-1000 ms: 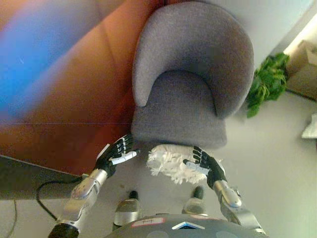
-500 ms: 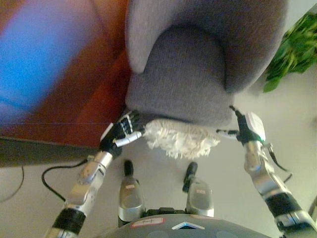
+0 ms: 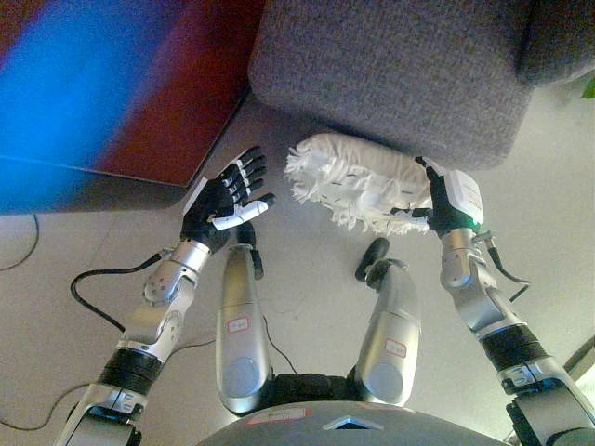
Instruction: Pick up the pillow and put it on the sofa.
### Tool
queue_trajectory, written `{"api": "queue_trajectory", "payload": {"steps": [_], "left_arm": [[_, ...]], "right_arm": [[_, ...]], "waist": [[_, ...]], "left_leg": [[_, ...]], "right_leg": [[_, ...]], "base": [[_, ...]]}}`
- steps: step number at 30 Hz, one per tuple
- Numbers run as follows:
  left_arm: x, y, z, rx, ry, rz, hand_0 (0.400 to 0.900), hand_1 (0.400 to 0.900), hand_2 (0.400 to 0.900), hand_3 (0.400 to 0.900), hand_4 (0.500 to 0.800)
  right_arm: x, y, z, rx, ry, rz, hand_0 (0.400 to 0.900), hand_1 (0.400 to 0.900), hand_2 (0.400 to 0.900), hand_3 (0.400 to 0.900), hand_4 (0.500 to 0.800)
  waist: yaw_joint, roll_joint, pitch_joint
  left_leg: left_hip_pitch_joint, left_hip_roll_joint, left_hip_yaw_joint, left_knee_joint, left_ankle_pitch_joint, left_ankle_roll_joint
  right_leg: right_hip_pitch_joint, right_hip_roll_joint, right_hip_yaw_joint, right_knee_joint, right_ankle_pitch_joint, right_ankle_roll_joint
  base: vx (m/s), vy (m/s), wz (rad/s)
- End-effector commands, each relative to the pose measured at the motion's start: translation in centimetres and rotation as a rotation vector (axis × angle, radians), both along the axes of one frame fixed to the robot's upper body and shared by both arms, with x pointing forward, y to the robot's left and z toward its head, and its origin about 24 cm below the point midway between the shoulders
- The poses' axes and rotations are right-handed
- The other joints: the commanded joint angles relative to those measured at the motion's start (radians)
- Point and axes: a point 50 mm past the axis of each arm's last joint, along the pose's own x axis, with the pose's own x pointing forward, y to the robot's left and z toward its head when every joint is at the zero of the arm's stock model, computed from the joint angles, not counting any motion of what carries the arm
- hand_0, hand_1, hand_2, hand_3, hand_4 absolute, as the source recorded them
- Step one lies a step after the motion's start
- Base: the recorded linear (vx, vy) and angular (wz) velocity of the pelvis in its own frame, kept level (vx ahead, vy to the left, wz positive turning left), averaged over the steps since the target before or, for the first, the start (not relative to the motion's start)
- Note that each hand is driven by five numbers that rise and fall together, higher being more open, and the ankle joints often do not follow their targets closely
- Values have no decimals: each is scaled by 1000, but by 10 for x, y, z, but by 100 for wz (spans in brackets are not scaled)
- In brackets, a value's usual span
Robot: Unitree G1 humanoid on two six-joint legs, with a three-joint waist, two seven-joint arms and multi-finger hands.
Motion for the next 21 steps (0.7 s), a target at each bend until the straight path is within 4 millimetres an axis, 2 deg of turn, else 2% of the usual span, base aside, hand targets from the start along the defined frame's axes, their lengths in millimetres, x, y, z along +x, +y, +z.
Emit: {"api": "queue_trajectory", "payload": {"steps": [1,2,5,7,13,16,19,21], "left_arm": [[-5,-15,48,-181,-254,-67,900,900,900,900,800],[-6,-17,50,-198,-264,-77,900,900,900,900,800],[-6,-25,59,-239,-303,-124,900,900,900,900,800],[-5,-32,63,-260,-319,-155,900,900,900,900,800],[4,-47,71,-296,-327,-203,900,900,900,900,800],[6,-55,73,-312,-321,-248,900,900,900,900,800],[8,-60,74,-321,-319,-267,900,900,900,900,800],[9,-66,75,-323,-301,-291,900,900,900,900,800]], "right_arm": [[17,-8,43,-7,-219,-75,900,900,900,900,800],[18,-8,44,-3,-234,-90,900,900,900,900,800],[30,-10,55,-6,-306,-144,900,900,900,900,800],[43,-18,70,-29,-346,-192,900,900,900,900,800],[74,-28,105,-52,-368,-317,900,900,900,900,800],[83,-33,116,-32,-397,-411,900,900,900,900,800],[88,-31,119,-8,-391,-436,900,900,900,900,800],[94,-27,119,0,-289,-424,900,900,900,900,800]], "waist": [[-9,37,12],[-6,43,12],[4,55,12],[20,71,12],[65,107,12],[87,119,12],[96,123,12],[108,122,12]], "left_leg": [[-7,66,-33,38,-63,24],[-25,67,-46,76,-101,15],[-132,59,-71,149,-115,21],[-216,45,-87,215,-129,28],[-378,18,-108,327,-139,41],[-444,4,-125,382,-145,40],[-476,0,-131,400,-144,41],[-506,-2,-138,413,-140,40]], "right_leg": [[-91,-25,120,-7,88,33],[-111,-26,129,33,52,39],[-218,-28,148,97,47,30],[-298,-30,166,159,36,25],[-446,-50,197,266,18,17],[-503,-64,208,302,13,13],[-533,-70,214,320,10,11],[-563,-79,219,343,5,10]], "base": [[-24,132,-10],[-9,127,-9],[-76,122,-5],[-82,136,1],[-52,84,12],[-32,42,16],[-24,16,12],[-19,0,15]]}}
